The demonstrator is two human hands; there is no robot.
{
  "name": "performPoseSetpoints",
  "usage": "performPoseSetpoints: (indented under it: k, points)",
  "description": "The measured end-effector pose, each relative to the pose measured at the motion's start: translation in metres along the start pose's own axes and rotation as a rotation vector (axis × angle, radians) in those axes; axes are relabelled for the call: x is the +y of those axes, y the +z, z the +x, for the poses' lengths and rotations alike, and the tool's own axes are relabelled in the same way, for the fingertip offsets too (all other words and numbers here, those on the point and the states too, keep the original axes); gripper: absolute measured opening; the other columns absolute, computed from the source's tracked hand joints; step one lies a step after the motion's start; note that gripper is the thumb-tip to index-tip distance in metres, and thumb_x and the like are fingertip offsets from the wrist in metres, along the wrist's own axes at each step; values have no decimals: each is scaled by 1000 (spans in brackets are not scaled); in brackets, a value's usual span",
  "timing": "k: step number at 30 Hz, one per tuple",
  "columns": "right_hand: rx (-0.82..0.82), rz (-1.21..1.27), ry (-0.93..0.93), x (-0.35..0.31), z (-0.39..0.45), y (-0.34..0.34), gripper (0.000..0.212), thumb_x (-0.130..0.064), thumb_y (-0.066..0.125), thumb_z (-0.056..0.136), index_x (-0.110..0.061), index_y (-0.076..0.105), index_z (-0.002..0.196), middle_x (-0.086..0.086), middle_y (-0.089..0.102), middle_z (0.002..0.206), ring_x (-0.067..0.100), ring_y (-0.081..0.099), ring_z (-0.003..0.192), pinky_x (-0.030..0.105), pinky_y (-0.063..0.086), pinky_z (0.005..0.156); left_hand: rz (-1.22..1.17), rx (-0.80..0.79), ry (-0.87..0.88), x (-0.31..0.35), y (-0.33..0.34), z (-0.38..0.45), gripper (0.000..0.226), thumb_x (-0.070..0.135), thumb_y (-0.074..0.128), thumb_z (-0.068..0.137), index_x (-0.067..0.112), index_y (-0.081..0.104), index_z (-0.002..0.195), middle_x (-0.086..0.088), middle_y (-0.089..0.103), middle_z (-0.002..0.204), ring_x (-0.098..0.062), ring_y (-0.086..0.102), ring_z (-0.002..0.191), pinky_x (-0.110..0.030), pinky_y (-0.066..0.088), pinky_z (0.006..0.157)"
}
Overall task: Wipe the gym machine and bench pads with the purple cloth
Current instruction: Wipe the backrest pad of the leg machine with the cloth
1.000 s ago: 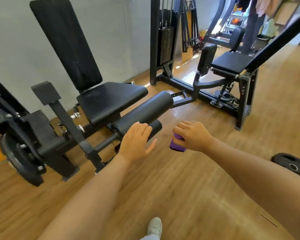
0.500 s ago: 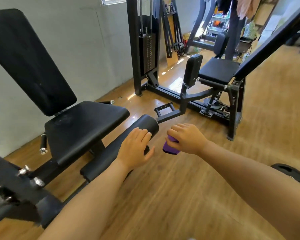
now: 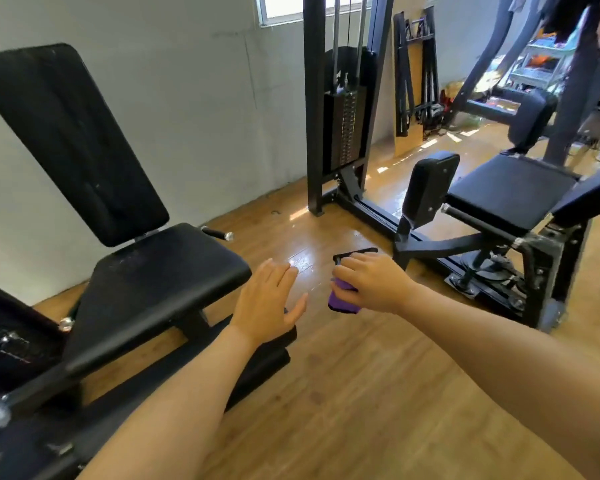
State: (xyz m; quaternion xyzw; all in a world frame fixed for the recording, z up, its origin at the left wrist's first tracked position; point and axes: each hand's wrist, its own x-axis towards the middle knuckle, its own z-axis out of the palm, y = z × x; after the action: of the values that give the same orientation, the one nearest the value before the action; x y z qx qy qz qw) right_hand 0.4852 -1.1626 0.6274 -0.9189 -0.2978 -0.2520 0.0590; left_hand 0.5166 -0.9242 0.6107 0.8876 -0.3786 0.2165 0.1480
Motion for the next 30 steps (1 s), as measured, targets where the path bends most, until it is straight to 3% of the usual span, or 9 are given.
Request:
performPoseSetpoints:
  k: [5, 11, 13, 17, 21, 25, 27, 30]
  points:
    - [42, 54, -49, 62, 19, 16, 30, -35, 46, 92, -14, 61, 76, -1, 58, 64, 18, 55, 54, 25, 41, 45, 89, -2, -16, -1, 25, 40, 44, 35, 79, 80, 6, 68, 112, -7, 69, 105, -22, 65, 96, -39, 52, 95]
    - [33, 57, -169, 120, 69, 57, 20, -29, 62, 91, -15, 61, 77, -1, 58, 66, 17, 55, 55, 26, 41, 49, 195, 36, -33, -46, 61, 82, 46, 43, 54, 90, 6, 66, 113, -10, 66, 112, -24, 60, 104, -41, 48, 103]
    - [3, 61, -232, 141, 96, 78, 17, -27, 73, 86, -16, 62, 80, -2, 60, 68, 17, 57, 57, 26, 44, 50, 214, 39, -58, -68, 75, 95, 46, 44, 52, 91, 7, 66, 115, -9, 65, 114, -23, 59, 107, -39, 44, 106]
    - [-65, 83, -310, 173, 154, 119, 16, -29, 76, 84, -17, 65, 88, -3, 63, 76, 15, 61, 65, 24, 46, 56, 250, 17, -132, -114, 99, 115, 45, 43, 52, 90, 7, 66, 113, -10, 65, 113, -25, 61, 105, -40, 44, 105]
    - [-101, 131, -379, 197, 202, 153, 16, -32, 66, 91, -17, 65, 93, -1, 64, 82, 16, 62, 72, 27, 50, 59, 286, -25, -201, -153, 110, 124, 43, 40, 53, 91, 6, 66, 113, -10, 65, 114, -27, 62, 105, -37, 34, 110]
    - [-63, 200, -423, 214, 249, 182, 39, -42, 38, 95, -17, 67, 86, -2, 63, 78, 16, 61, 68, 26, 48, 54, 340, -72, -274, -180, 109, 139, 43, 40, 53, 92, 7, 66, 116, -9, 66, 117, -26, 62, 110, -38, 33, 113]
    - [-5, 210, -469, 221, 276, 197, 39, -42, 40, 93, -18, 66, 76, -4, 60, 70, 15, 58, 61, 22, 39, 49, 355, -76, -315, -196, 108, 150, 44, 40, 51, 92, 7, 66, 117, -7, 65, 116, -24, 63, 109, -38, 35, 112]
    - [10, 268, -548, 234, 322, 221, 35, -40, 44, 90, -18, 65, 72, -4, 59, 68, 15, 58, 59, 20, 38, 48, 398, -55, -383, -223, 107, 171, 41, 40, 49, 93, 8, 66, 113, -6, 66, 113, -22, 63, 107, -38, 42, 109]
